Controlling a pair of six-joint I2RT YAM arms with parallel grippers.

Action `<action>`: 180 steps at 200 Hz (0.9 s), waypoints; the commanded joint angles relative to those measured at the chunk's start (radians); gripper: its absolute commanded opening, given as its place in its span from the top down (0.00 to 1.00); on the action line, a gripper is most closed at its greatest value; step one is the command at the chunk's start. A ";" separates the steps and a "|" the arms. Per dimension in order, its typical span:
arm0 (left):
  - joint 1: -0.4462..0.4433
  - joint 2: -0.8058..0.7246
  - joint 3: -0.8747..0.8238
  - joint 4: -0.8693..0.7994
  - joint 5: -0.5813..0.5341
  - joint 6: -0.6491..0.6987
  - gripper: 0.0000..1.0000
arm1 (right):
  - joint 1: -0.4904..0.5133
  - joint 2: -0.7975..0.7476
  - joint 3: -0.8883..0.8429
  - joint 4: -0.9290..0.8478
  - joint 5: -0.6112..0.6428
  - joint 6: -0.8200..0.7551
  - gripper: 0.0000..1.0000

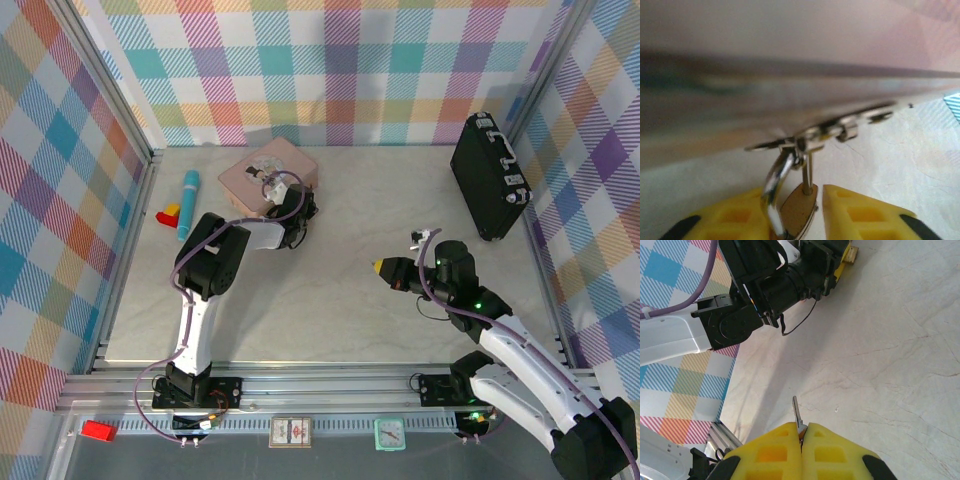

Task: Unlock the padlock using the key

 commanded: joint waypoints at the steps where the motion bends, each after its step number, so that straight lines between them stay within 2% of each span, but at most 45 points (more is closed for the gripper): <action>1: 0.015 0.018 -0.004 -0.010 0.018 0.004 0.76 | -0.005 -0.016 0.005 -0.010 -0.012 -0.013 1.00; 27: 0.016 -0.021 -0.055 0.015 0.031 0.016 0.82 | -0.006 -0.013 -0.006 -0.001 -0.009 0.005 1.00; 57: 0.017 -0.047 -0.067 0.037 0.119 0.092 0.90 | -0.006 0.016 -0.002 0.016 -0.027 0.021 1.00; 93: 0.017 -0.121 -0.164 0.088 0.207 0.113 0.92 | -0.006 0.048 0.008 0.012 -0.044 0.043 1.00; 119: 0.016 -0.160 -0.169 0.015 0.304 0.125 0.99 | -0.006 0.072 -0.006 0.037 -0.059 0.076 1.00; 180: 0.009 -0.263 -0.279 -0.008 0.481 0.064 1.00 | -0.005 0.144 -0.067 0.165 -0.084 0.184 1.00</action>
